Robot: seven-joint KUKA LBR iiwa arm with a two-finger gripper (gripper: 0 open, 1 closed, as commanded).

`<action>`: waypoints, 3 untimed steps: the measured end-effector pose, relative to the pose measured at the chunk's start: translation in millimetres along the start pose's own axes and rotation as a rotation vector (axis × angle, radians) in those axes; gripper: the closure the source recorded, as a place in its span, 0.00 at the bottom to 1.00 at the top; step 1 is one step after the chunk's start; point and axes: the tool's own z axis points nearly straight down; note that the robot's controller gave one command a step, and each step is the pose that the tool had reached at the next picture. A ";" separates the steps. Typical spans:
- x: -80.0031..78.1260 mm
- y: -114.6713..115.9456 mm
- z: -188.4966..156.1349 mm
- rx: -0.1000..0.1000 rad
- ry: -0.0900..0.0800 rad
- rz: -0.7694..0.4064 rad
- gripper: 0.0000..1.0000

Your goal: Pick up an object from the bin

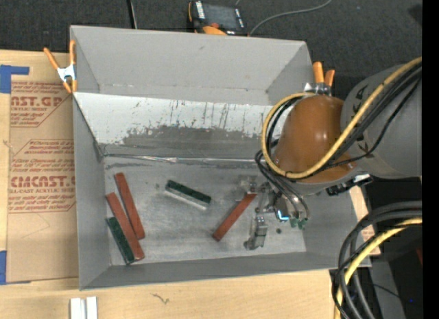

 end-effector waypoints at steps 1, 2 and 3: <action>-23.5 -9.8 69.7 0.001 -0.005 -0.347 0.00; -23.5 -9.1 70.2 0.001 -0.008 -0.346 0.00; -23.5 -8.4 70.4 0.001 -0.008 -0.345 0.00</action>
Offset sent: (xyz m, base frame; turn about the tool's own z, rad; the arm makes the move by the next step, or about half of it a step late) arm 0.0240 -0.0103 -0.0679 -0.3466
